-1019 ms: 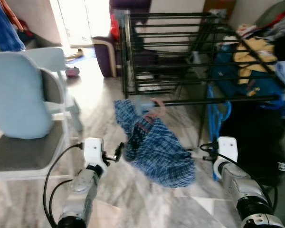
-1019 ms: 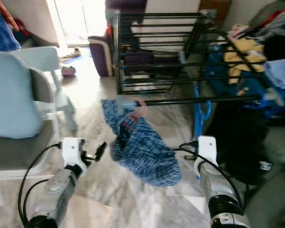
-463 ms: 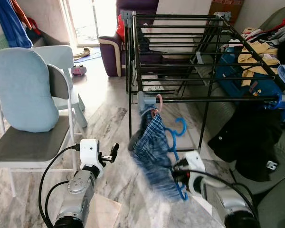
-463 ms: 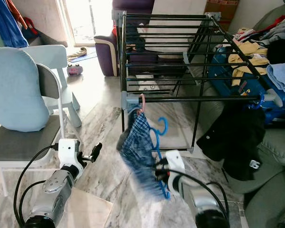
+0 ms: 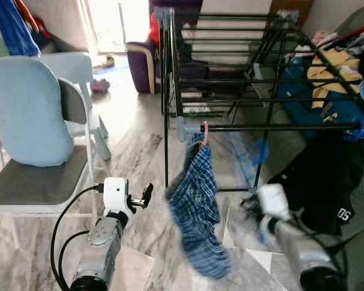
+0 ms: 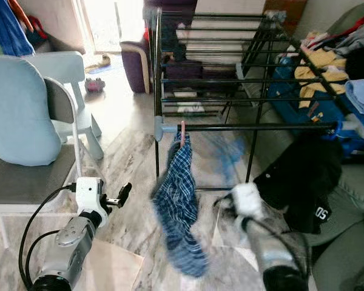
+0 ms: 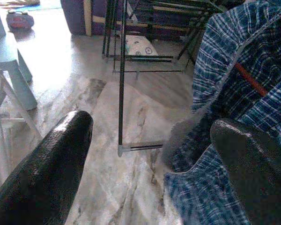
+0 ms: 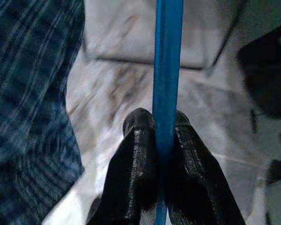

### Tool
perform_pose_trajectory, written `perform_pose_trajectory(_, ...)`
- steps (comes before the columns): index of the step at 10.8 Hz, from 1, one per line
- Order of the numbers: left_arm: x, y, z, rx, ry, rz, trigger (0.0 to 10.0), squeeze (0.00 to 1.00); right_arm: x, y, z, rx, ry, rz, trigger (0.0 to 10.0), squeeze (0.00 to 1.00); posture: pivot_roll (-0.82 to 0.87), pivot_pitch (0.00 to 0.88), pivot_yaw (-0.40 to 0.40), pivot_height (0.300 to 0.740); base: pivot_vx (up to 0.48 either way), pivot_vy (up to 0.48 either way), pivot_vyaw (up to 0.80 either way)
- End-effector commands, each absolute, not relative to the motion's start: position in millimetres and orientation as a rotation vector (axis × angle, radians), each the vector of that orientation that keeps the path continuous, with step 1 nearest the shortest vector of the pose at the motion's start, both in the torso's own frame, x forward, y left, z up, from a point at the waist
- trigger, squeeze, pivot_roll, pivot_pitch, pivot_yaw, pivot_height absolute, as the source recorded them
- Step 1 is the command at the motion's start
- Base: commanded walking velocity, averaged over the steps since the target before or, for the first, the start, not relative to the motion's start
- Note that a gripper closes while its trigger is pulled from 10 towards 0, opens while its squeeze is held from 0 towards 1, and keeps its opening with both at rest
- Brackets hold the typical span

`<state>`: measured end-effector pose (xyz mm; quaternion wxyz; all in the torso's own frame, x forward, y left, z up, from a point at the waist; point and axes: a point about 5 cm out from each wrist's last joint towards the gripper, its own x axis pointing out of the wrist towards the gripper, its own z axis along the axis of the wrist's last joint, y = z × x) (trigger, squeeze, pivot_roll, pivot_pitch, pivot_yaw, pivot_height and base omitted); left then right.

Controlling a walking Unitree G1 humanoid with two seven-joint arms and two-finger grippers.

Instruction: Hang hanger

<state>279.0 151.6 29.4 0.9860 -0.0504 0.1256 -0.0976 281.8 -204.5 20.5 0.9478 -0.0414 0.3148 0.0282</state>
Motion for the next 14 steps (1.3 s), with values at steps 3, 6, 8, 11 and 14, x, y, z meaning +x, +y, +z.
perform_pose_trajectory(3,278.6,151.3,31.4,-0.102,0.241,-0.227,10.0,0.0,289.1,-207.9,34.2,-0.094,0.531,0.001,10.0,0.0,-0.13,0.0,-0.026,0.74,0.0,0.0,0.0)
perform_pose_trajectory(6,278.2,150.0,31.8,-0.106,0.24,-0.251,10.0,0.0,303.4,-221.9,42.3,-0.089,0.537,-0.026,10.0,0.0,-0.13,0.0,-0.015,0.74,0.0,0.0,0.0)
perform_pose_trajectory(8,278.6,149.8,31.8,-0.107,0.242,-0.255,10.0,0.0,314.6,-235.7,50.7,-0.083,0.554,-0.063,10.0,0.0,-0.13,0.0,-0.016,0.74,0.244,0.0,0.0)
perform_pose_trajectory(11,277.9,149.0,31.1,-0.111,0.243,-0.258,10.0,0.0,326.8,-236.5,53.5,-0.03,0.65,-0.042,10.0,0.0,-0.12,0.0,-0.017,0.74,0.0,0.0,0.0)
perform_pose_trajectory(14,277.7,150.6,31.5,-0.105,0.245,-0.246,10.0,0.0,337.2,-221.4,54.8,0.054,0.711,0.053,10.0,0.0,-0.1,0.0,-0.027,0.74,0.0,0.0,0.0)
